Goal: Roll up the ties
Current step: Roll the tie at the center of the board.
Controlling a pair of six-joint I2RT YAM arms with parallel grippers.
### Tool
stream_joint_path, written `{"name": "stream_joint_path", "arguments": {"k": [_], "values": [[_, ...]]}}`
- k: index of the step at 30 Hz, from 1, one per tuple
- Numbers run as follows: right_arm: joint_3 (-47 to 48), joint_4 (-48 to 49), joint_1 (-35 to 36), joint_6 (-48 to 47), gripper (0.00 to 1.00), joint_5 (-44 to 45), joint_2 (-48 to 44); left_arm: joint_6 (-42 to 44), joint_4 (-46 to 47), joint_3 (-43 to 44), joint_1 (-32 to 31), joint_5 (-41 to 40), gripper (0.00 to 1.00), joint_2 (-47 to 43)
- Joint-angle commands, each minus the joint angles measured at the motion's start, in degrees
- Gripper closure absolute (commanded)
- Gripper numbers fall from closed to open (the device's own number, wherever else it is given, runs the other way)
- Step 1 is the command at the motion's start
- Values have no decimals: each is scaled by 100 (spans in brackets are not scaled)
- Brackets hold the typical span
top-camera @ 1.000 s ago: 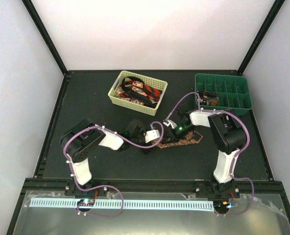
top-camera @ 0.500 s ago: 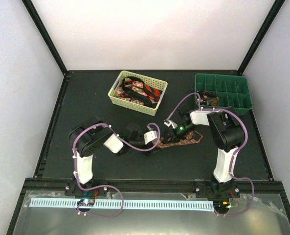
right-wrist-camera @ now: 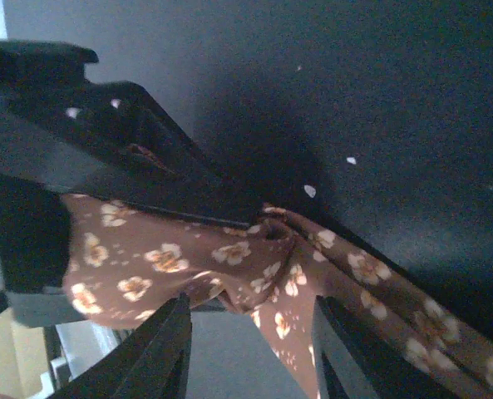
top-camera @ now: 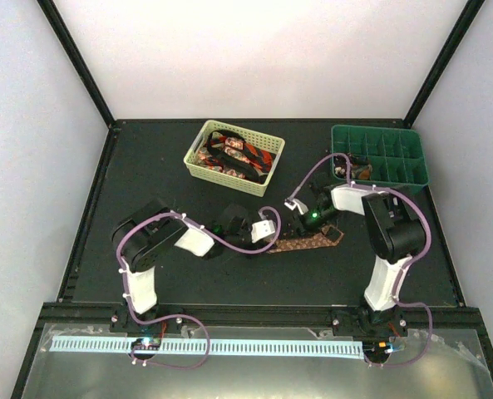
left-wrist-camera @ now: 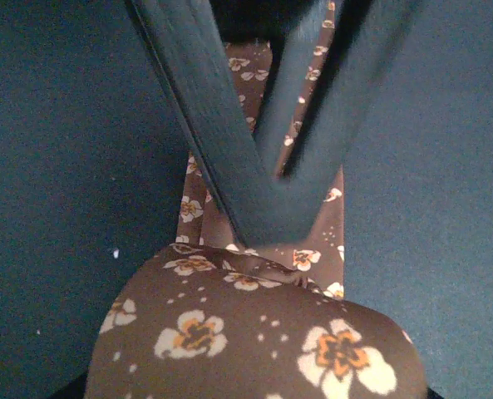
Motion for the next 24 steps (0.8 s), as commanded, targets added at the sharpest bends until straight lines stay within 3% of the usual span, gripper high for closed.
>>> {"name": "stream_joint_path", "arguments": {"k": [1,3,5,12,14,18,19,21,24], "values": [[70,-369,-150,-418,54,-56,-530,476,-1612,160,-111,-539,62,-155],[-22,-227,-121,-184,45,-410,-644,532,-1797,227,-133,-614,61,-108],[-104,-7,-23,63,44,-679,-681,543,-1906,306,-154,-657,60,-47],[-217,686,311,564,52,-869,-334,578,-2018,415,-212,-709,60,11],[-229,743,336,566,60,-800,-184,578,-2036,435,-209,-705,60,14],[-179,545,312,438,93,-444,-81,562,-2043,419,-209,-712,59,34],[-180,490,299,395,97,-354,-96,549,-2041,416,-209,-710,58,40],[-197,385,255,322,98,-177,-134,500,-2003,397,-201,-680,54,22],[-257,228,160,222,98,135,-148,388,-1727,282,-135,-417,36,-139]]}}
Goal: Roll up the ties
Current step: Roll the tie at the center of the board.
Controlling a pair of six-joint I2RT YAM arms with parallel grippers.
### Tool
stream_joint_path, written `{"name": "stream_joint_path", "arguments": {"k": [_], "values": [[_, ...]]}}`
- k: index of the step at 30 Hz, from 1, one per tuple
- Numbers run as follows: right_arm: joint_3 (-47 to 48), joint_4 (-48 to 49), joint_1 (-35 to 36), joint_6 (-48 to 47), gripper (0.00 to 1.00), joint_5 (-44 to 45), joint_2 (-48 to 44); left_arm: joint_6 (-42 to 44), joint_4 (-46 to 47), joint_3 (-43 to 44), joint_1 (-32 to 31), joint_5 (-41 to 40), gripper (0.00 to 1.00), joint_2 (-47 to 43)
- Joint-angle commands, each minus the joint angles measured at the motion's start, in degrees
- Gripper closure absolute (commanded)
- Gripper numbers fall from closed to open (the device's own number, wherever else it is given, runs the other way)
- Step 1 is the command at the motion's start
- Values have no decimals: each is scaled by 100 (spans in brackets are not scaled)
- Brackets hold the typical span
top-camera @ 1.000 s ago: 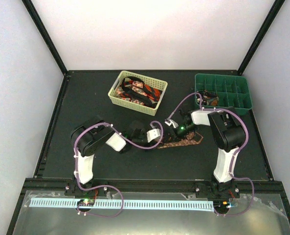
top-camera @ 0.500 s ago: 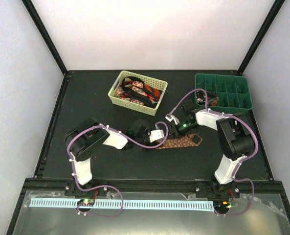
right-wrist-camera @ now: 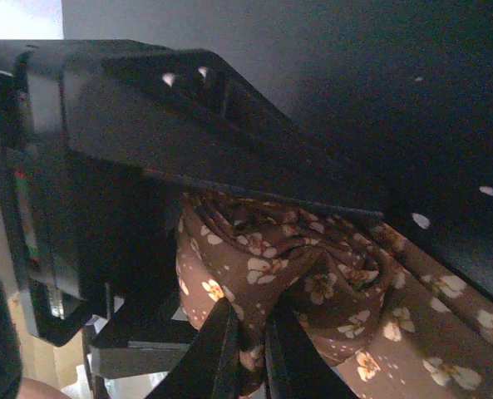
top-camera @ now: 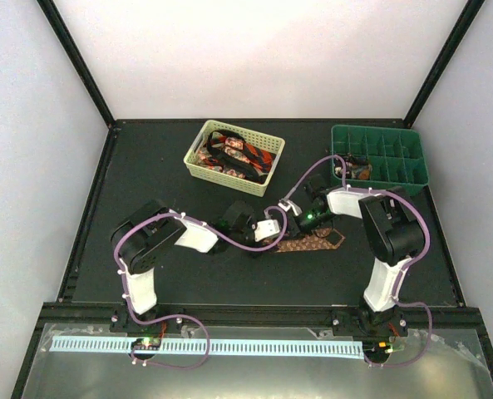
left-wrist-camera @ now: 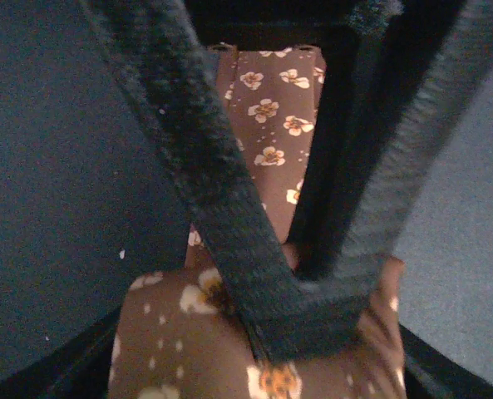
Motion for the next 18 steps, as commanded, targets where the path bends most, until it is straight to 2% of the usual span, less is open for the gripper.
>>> {"name": "stream_joint_path", "arguments": {"k": [1,4,7,14,18], "values": [[-118,-288,-119,-222,98,745,37,-84,-265,-263,63,159,32,-67],[-251,-361,-207,-259,98,1022,17,-177,314,-480,178,633,24,-343],[-368,-339,-231,-210,98,1334,-75,-284,810,-612,231,779,20,-468],[-342,-237,-231,-92,98,1702,203,-564,1832,-1177,399,1044,15,-533],[-61,-330,-173,-87,99,1654,547,-593,2311,-1160,403,1227,15,-245]]}}
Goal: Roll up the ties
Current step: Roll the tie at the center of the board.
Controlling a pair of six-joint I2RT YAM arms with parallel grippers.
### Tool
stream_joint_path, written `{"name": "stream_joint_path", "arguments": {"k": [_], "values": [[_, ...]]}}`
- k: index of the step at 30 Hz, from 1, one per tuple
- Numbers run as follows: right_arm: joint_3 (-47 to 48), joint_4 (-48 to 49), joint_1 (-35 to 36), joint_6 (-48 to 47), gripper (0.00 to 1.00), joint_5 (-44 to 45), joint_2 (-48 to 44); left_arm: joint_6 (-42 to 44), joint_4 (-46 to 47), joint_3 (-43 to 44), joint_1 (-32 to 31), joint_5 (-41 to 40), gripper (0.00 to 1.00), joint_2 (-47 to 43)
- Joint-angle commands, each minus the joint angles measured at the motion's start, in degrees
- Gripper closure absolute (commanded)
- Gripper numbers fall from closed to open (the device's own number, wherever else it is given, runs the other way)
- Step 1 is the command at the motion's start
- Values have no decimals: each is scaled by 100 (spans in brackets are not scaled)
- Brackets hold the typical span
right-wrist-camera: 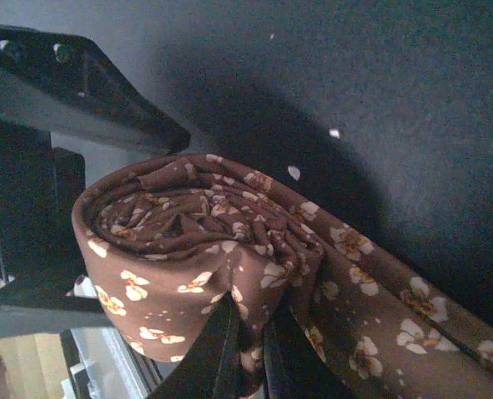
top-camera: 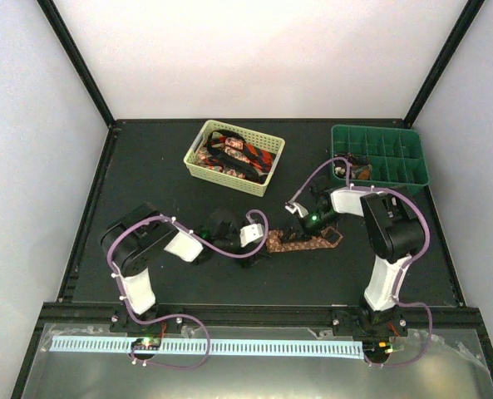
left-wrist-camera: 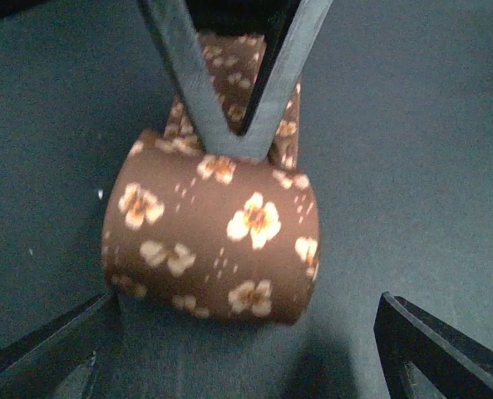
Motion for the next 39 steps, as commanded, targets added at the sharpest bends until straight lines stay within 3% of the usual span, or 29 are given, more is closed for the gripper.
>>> {"name": "stream_joint_path", "arguments": {"k": [1,10,12,15,20,24,29,35,39], "values": [[101,-59,92,52,99,1006,556,-127,1010,92,31,458,14,227],[274,-287,73,-114,98,986,826,76,1122,792,-53,320,20,1007],[269,-288,77,-134,98,896,852,110,1069,882,-92,294,25,1111],[252,-243,71,-134,97,768,804,188,698,993,-147,171,43,1141],[256,-200,-81,-233,81,530,307,298,-685,1049,-205,-396,61,776],[330,-325,-218,-546,50,422,-212,385,-1442,1027,-215,-600,62,597],[197,-71,-190,-319,40,-177,-597,426,-2082,1178,-286,-768,62,616],[150,127,232,35,47,-319,-336,435,-2202,1234,-344,-850,61,642],[195,59,247,1,75,191,-198,464,-2216,1236,-355,-869,60,632]]}}
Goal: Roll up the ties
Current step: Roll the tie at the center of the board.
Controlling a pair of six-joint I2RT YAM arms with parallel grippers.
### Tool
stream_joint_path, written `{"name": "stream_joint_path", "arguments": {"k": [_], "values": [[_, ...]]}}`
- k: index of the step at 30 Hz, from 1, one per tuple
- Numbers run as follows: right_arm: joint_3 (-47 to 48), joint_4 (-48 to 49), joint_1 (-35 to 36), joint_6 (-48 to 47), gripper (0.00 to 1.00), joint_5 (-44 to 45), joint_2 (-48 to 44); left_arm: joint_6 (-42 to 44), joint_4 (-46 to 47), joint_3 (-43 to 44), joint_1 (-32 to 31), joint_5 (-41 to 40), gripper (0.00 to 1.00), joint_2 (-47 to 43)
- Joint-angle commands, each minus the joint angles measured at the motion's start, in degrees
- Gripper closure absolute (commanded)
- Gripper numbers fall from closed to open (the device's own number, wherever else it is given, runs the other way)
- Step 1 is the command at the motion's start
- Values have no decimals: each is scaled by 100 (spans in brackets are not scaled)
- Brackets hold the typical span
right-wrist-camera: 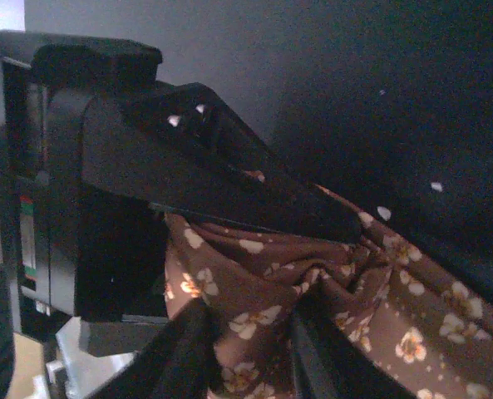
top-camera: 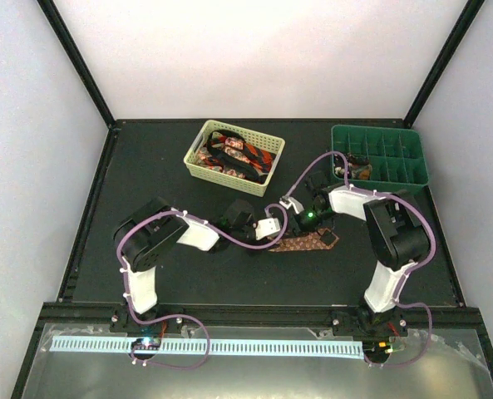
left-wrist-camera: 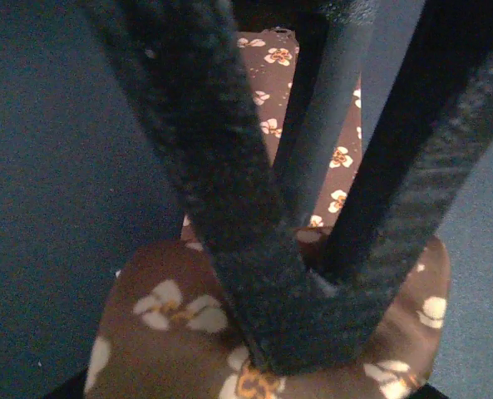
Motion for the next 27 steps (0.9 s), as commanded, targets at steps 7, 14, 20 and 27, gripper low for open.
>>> {"name": "stream_joint_path", "arguments": {"k": [7,14,20,27], "values": [[-303,-94,-162,67,98,813,32,-75,-520,-233,6,-67,40,-49],[-644,142,-181,222,98,1176,106,-475,1140,-973,287,522,21,-668],[18,123,38,135,98,925,979,-547,1730,-1516,441,552,15,-1043],[56,-85,20,68,98,887,1291,-530,2424,-1479,417,786,15,-536]]}}
